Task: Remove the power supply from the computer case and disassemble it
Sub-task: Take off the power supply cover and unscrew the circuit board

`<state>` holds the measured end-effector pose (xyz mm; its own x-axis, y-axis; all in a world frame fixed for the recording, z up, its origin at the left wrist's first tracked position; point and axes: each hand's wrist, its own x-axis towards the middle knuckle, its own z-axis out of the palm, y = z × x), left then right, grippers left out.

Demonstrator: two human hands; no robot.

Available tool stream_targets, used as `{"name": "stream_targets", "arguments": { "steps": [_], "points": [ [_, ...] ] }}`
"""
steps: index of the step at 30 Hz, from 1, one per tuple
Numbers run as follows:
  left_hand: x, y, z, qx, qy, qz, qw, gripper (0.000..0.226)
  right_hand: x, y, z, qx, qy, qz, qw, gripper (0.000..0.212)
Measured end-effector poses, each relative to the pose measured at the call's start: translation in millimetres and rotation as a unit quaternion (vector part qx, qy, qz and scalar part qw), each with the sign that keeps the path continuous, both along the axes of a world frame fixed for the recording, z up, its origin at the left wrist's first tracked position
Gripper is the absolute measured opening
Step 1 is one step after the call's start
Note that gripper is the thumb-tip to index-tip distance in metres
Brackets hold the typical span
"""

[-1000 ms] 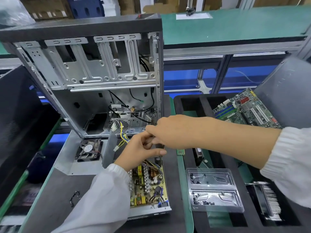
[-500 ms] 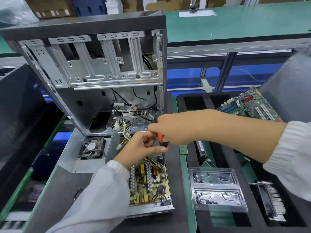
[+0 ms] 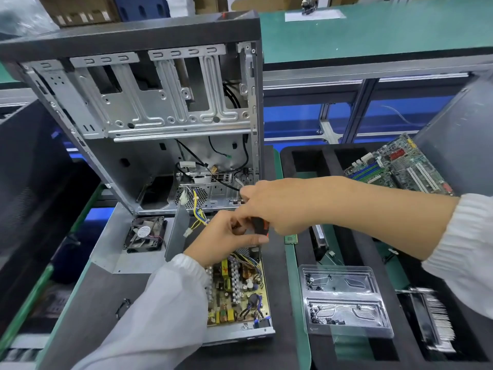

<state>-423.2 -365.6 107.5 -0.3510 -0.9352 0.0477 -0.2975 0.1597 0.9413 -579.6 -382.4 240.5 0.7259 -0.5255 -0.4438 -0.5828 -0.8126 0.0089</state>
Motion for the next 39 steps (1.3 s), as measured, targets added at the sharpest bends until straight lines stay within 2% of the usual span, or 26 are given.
{"name": "stream_targets", "arguments": {
  "steps": [1, 3, 4, 7, 9, 12, 15, 17, 19, 22, 26, 32, 37, 39],
  "points": [
    [0, 1, 0, 0.005, 0.011, 0.005, 1.000, 0.022, -2, -1, 1, 0.028, -0.013, 0.009, 0.999, 0.031],
    [-4, 1, 1, 0.001, 0.018, 0.016, 1.000, 0.027, -4, -2, 0, 0.071, -0.059, -0.009, 0.996, 0.034],
    [-6, 1, 1, 0.003, 0.016, 0.022, 1.000, 0.029, -4, -2, -1, 0.059, -0.077, -0.036, 0.995, 0.043],
    [-8, 1, 2, -0.008, -0.023, 0.035, 0.999, 0.029, -2, 0, -7, -0.075, -0.066, -0.094, 0.991, 0.056],
    [-6, 2, 3, -0.015, -0.047, 0.028, 0.998, 0.030, 0, 1, -9, -0.081, -0.055, -0.089, 0.991, 0.048],
    [0, 3, 6, -0.013, -0.061, -0.011, 0.998, 0.032, -1, -1, -4, -0.005, -0.026, -0.062, 0.998, 0.020],
    [1, 1, 6, -0.001, -0.059, 0.005, 0.998, 0.049, -5, -3, -1, 0.052, -0.033, -0.047, 0.997, 0.026],
    [-2, 2, 5, 0.012, -0.035, 0.009, 0.999, 0.036, -6, -1, -4, 0.060, -0.068, -0.065, 0.994, 0.027],
    [-5, 4, 7, 0.018, -0.018, -0.007, 1.000, 0.020, -5, 1, -9, 0.030, -0.086, -0.105, 0.990, 0.031],
    [-3, 3, 8, -0.011, -0.044, -0.010, 0.999, 0.024, -5, 2, -19, -0.017, -0.106, -0.109, 0.988, 0.025],
    [4, 1, 7, -0.017, -0.045, -0.003, 0.999, 0.032, -13, 2, -16, 0.004, -0.120, -0.128, 0.984, 0.021],
    [3, 0, 5, -0.028, -0.056, 0.006, 0.998, 0.019, -22, 3, -2, -0.008, -0.126, -0.134, 0.983, 0.025],
    [3, 0, 7, -0.037, -0.071, 0.002, 0.997, 0.014, -25, 5, 3, -0.010, -0.134, -0.136, 0.982, 0.013],
    [1, 0, 7, -0.047, -0.093, 0.015, 0.994, 0.010, -29, 8, -2, -0.020, -0.111, -0.126, 0.986, 0.012]
  ]
}}
